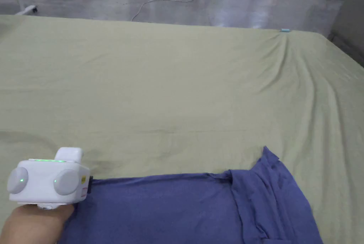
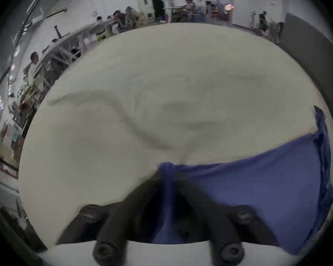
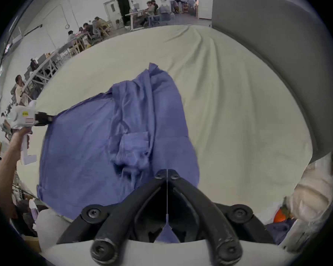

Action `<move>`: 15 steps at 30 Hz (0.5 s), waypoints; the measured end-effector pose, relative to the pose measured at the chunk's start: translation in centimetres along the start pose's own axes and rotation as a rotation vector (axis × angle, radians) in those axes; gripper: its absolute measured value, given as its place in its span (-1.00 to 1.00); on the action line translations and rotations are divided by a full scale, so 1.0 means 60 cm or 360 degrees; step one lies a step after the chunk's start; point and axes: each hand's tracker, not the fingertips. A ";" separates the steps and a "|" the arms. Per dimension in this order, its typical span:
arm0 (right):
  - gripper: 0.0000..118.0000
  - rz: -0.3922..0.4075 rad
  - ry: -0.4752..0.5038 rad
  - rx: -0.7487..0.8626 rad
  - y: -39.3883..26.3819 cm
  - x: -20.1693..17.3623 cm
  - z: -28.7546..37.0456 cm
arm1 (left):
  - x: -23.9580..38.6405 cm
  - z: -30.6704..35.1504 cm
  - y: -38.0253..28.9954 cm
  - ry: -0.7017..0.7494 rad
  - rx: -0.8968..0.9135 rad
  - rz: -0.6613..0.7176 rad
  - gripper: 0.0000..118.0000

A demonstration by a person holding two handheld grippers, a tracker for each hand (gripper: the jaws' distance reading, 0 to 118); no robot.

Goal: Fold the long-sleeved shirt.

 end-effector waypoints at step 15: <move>0.70 -0.0196 0.0014 -0.0443 0.419 -0.046 -0.351 | -0.029 0.104 0.025 -0.0196 0.0044 0.0097 -1.00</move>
